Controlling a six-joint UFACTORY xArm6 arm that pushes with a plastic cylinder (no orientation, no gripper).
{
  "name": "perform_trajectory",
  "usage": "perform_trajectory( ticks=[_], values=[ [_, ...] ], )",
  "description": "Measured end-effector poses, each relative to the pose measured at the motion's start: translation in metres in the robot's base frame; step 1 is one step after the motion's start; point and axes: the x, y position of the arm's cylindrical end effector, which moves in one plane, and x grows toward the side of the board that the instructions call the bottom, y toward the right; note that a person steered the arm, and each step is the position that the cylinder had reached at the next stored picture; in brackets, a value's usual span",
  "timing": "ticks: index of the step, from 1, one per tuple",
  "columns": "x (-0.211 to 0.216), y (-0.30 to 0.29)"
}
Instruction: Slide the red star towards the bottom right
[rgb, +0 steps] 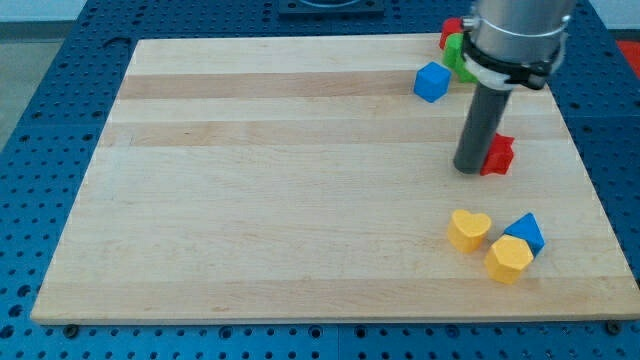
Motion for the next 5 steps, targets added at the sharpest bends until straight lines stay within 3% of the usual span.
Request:
perform_trajectory(
  ticks=[2,3,5],
  values=[
    [-0.067,-0.031],
    [-0.075,-0.005],
    [-0.024,0.035]
  ],
)
